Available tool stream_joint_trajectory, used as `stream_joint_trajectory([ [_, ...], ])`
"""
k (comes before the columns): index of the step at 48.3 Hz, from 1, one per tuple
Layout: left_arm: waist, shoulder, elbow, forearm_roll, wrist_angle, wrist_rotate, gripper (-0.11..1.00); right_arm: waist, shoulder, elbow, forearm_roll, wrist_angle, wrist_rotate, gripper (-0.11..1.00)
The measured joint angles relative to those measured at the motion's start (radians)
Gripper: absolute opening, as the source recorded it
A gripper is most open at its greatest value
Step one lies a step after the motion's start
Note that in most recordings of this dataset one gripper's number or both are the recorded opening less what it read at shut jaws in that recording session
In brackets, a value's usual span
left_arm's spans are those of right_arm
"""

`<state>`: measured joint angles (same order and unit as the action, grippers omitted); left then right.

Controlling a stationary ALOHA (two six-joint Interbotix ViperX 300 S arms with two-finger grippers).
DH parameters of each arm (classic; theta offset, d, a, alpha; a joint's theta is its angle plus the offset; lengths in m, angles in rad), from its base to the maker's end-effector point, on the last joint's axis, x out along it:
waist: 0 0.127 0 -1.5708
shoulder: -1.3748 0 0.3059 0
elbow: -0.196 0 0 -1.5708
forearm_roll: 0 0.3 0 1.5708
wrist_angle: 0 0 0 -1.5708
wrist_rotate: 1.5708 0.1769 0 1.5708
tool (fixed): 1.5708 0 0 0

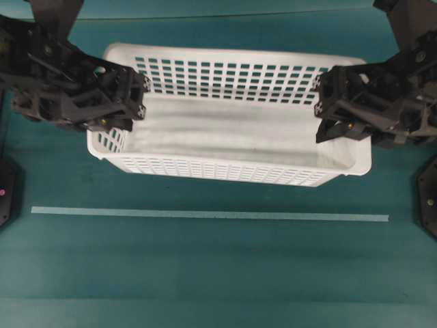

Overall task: Lift the white basket with both hands.
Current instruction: 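Lift the basket with both grippers and pull it back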

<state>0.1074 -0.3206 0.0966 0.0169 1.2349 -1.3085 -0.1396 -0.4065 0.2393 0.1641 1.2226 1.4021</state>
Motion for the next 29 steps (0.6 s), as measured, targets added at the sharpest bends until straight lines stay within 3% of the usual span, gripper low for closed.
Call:
stream_joint_trajectory([
  [29, -0.003, 0.021, -0.222, 0.000, 0.141, 0.002, 0.01, 0.000, 0.034, -0.236, 0.002, 0.183, -0.002, 0.21],
])
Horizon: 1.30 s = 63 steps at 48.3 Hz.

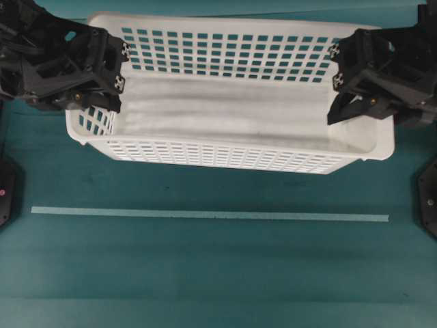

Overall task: Lift the white basket with both hands.
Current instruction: 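Lift the basket with both grippers and pull it back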

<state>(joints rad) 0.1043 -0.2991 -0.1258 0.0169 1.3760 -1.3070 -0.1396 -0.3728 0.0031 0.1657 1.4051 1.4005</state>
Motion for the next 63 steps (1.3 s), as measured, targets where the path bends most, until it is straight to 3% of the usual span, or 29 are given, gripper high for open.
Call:
stream_joint_trajectory([
  [33, -0.025, 0.066, -0.209, 0.002, 0.109, 0.002, 0.01, 0.000, 0.106, -0.305, 0.011, 0.218, -0.021, 0.21],
  [42, -0.034, 0.091, -0.213, 0.002, 0.114, 0.000, 0.01, 0.000, 0.120, -0.318, 0.011, 0.278, -0.074, 0.21],
  [63, -0.037, 0.092, -0.215, 0.002, 0.183, 0.000, 0.01, -0.005, 0.132, -0.316, 0.014, 0.275, -0.084, 0.21],
])
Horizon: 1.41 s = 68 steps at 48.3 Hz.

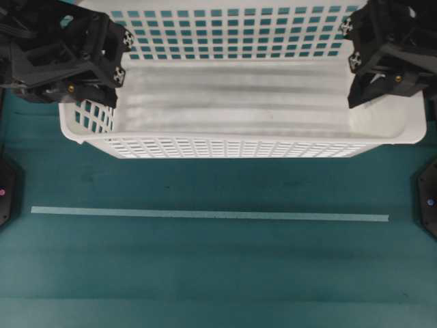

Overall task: Lift the white basket with both hands.
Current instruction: 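Lift the basket with both grippers and pull it back, then lower the held basket back onto the table with both grippers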

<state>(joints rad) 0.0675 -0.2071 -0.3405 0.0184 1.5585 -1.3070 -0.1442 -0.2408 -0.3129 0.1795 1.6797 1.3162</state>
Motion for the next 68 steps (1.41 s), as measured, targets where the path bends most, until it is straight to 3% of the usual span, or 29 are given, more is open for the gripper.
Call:
stream_joint_trajectory([
  [12, 0.020, 0.000, 0.023, 0.000, 0.008, 0.057, 0.01, -0.005, -0.002, 0.055, 0.002, -0.008, -0.034, 0.21],
  [24, 0.035, -0.008, 0.186, 0.000, -0.048, 0.067, 0.01, -0.009, -0.006, 0.206, 0.002, -0.040, -0.077, 0.21],
  [34, 0.037, -0.048, 0.350, -0.002, -0.152, 0.067, 0.01, -0.014, -0.020, 0.387, 0.011, -0.199, -0.114, 0.21],
  [46, 0.038, -0.075, 0.500, 0.000, -0.267, 0.067, 0.01, -0.017, -0.049, 0.517, 0.020, -0.339, -0.121, 0.21],
  [68, 0.044, -0.048, 0.635, 0.000, -0.411, 0.078, 0.01, -0.021, -0.051, 0.710, 0.023, -0.517, -0.140, 0.21],
])
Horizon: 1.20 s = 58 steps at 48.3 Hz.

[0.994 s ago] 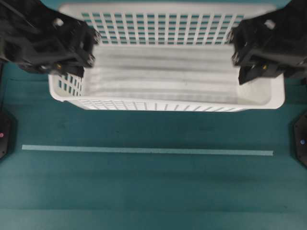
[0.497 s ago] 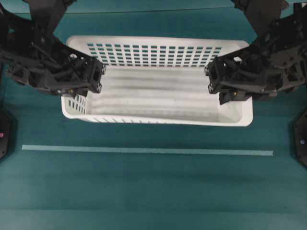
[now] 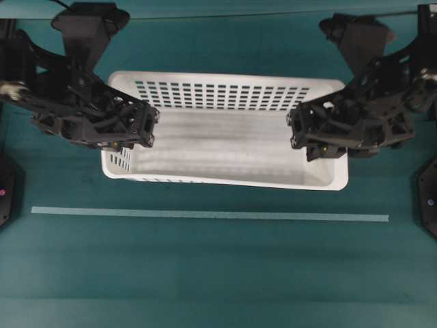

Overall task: Lift the white basket with both hands.
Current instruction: 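Lower the held basket back onto the table with both grippers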

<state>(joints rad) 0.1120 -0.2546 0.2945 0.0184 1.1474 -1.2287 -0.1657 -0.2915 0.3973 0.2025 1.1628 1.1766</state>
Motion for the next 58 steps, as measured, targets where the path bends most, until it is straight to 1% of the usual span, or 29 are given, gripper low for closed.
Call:
stream_joint_trajectory([
  [12, 0.000, 0.029, 0.089, -0.002, -0.083, 0.003, 0.01, 0.002, 0.002, 0.087, 0.002, -0.077, -0.005, 0.21],
  [23, 0.000, 0.051, 0.164, -0.002, -0.170, 0.003, 0.01, 0.002, 0.023, 0.166, 0.006, -0.179, -0.012, 0.21],
  [37, -0.002, 0.071, 0.241, -0.002, -0.256, 0.000, 0.01, 0.011, 0.078, 0.213, 0.006, -0.285, -0.037, 0.21],
  [51, 0.000, 0.112, 0.284, -0.002, -0.307, 0.000, 0.01, 0.038, 0.158, 0.219, 0.009, -0.330, -0.044, 0.21],
  [58, -0.006, 0.143, 0.287, -0.002, -0.351, 0.000, 0.01, 0.044, 0.183, 0.225, 0.009, -0.344, -0.043, 0.21],
])
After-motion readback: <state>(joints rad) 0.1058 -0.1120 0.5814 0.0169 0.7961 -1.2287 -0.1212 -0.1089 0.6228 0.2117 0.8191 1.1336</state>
